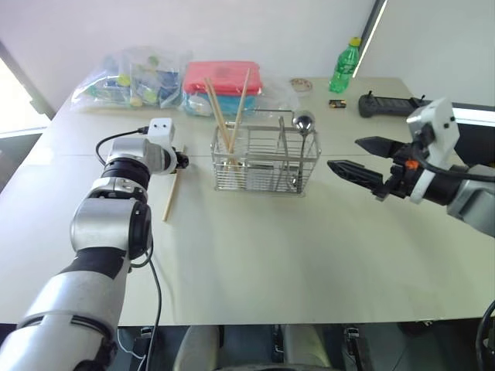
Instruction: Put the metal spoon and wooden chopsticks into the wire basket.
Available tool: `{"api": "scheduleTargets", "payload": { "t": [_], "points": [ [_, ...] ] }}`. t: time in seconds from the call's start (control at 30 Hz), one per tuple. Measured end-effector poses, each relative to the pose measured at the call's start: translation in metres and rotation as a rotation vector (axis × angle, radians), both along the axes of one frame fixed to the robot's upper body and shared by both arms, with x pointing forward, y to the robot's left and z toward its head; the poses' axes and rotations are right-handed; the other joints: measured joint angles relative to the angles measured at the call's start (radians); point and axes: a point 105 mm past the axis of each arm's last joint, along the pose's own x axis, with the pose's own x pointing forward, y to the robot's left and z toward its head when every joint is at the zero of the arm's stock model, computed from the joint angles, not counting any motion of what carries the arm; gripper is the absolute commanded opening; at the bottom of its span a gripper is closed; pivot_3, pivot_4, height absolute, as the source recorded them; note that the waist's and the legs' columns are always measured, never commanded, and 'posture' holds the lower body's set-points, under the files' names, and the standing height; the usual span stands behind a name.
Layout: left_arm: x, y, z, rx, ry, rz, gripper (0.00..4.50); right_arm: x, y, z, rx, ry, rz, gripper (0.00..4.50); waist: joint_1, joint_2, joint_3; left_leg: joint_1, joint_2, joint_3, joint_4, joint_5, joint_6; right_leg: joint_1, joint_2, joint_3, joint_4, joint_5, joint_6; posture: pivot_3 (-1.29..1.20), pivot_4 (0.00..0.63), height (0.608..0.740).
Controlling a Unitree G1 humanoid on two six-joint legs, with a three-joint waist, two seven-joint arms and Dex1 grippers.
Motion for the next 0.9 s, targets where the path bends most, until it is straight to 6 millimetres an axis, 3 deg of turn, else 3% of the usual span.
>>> {"api": "scheduleTargets", "payload": {
  "t": [0.07,0.43,0.53,0.6,0.63,0.77,0.9],
  "points": [
    [0.0,0.0,0.0,-0.006,0.002,0.005,0.02,0.0,0.0,-0.001,0.001,0.003,-0.003,4.5,0.0,0.0,0.0,0.0,0.0,0.0,0.0,0.0,0.0,0.0,0.0,0.0,0.0,0.0,0.0,0.0,0.15,0.708],
    [0.005,0.003,0.009,-0.047,-0.062,0.022,0.02,0.0,-0.001,-0.001,-0.001,0.004,0.0,4.5,-0.002,-0.001,0.0,0.0,0.0,0.0,0.0,0.0,0.0,-0.001,0.0,0.0,0.0,0.0,0.0,0.0,0.15,0.708],
    [0.022,0.008,0.059,-0.03,-0.321,0.02,0.02,0.001,-0.001,-0.001,-0.007,0.007,0.005,4.5,-0.002,-0.002,0.001,-0.003,0.0,0.0,0.0,0.001,-0.001,-0.003,0.0,0.0,0.0,0.001,0.0,0.0,0.15,0.708],
    [0.027,0.014,0.106,-0.02,-0.521,0.03,0.02,0.002,-0.002,-0.001,-0.014,0.011,0.004,4.5,-0.002,-0.001,0.001,-0.003,0.0,0.0,0.0,0.001,-0.002,-0.003,0.0,0.0,-0.001,0.001,0.0,0.0,0.15,0.708],
    [0.027,0.015,0.118,-0.026,-0.569,0.032,0.02,0.002,-0.003,-0.001,-0.017,0.011,0.001,4.5,-0.002,-0.001,0.001,-0.003,0.0,0.001,0.0,0.001,-0.002,-0.003,-0.001,0.0,-0.001,0.001,0.0,0.0,0.15,0.708],
    [0.012,0.009,0.199,-0.109,-0.926,-0.007,0.02,0.004,-0.002,0.001,-0.019,0.007,0.01,4.5,-0.001,-0.001,0.001,-0.004,0.0,0.0,0.0,0.001,-0.002,-0.003,-0.001,0.0,-0.001,0.001,0.001,0.0,0.15,0.708],
    [-0.011,-0.003,0.251,-0.24,-1.131,-0.066,0.02,0.004,-0.002,0.003,-0.024,0.001,0.015,4.5,0.0,-0.001,0.001,-0.004,0.0,0.0,0.001,0.001,-0.002,-0.002,-0.001,0.0,-0.001,0.001,0.001,0.0,0.15,0.708]
  ]
}}
